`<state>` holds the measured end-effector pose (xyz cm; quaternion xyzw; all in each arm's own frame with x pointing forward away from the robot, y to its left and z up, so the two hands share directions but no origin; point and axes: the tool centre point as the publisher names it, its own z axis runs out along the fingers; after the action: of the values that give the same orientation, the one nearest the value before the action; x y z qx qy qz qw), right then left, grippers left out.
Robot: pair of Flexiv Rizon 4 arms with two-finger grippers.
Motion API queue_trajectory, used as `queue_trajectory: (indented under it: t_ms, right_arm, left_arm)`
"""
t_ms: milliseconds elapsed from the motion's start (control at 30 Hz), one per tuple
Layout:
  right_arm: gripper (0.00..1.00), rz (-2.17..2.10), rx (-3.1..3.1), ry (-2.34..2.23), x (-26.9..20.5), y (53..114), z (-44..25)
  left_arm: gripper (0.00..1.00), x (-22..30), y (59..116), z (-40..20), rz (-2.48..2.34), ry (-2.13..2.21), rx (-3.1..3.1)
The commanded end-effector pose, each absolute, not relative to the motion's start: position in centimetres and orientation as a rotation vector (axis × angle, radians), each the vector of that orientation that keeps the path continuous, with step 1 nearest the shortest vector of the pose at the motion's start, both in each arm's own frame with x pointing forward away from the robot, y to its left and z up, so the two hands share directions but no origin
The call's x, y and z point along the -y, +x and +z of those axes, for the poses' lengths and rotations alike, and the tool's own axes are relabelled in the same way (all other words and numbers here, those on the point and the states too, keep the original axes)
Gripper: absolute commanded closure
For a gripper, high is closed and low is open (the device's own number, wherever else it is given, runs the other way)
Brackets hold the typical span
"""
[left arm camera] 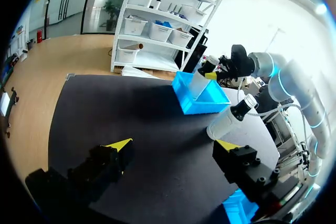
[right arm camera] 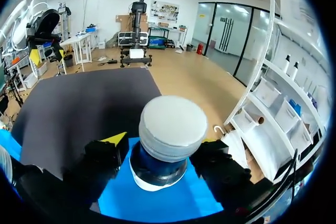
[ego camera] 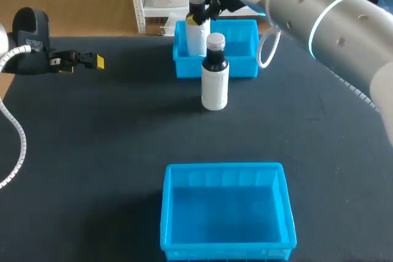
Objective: Pick up the bottle, and place it in the far bin if it is heavy, or in the near bin if it is light.
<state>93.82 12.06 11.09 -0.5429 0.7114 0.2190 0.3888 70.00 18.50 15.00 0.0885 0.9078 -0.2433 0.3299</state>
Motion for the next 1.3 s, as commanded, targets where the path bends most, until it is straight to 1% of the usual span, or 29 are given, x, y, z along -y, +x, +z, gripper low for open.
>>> queue_trajectory:
  t_ms: [33, 167, 400, 600, 767, 1033, 1300]
  right_arm:
    - [0.0, 1.479, -1.62, -1.917, -11.9, 95.2, 11.0]
    - [0.0, 1.453, -1.657, -1.879, -10.3, 95.0, 11.2]
    - [0.0, 1.375, -1.71, -1.798, -5.6, 94.1, 12.2]
    - [0.0, 1.294, -1.753, -1.755, -1.2, 92.2, 13.0]
    - [0.0, 1.247, -1.767, -1.733, 1.4, 89.8, 14.0]
    - [0.0, 1.173, -1.77, -1.74, 3.1, 85.9, 14.3]
    - [0.0, 1.13, -1.756, -1.719, 2.5, 82.0, 13.4]
  left_arm:
    - [0.0, -18.5, 70.0, 15.0, -0.636, 0.231, -2.374]
    - [0.0, -18.5, 70.0, 15.0, -0.636, 0.231, -2.374]
    - [0.0, -18.5, 70.0, 15.0, -0.636, 0.231, -2.374]
    - [0.0, -18.5, 70.0, 15.0, -0.636, 0.231, -2.374]
    - [0.0, -18.5, 70.0, 15.0, -0.636, 0.231, -2.374]
    - [0.0, -18.5, 70.0, 15.0, -0.636, 0.231, -2.374]
    - [0.0, -18.5, 70.0, 15.0, -0.636, 0.231, -2.374]
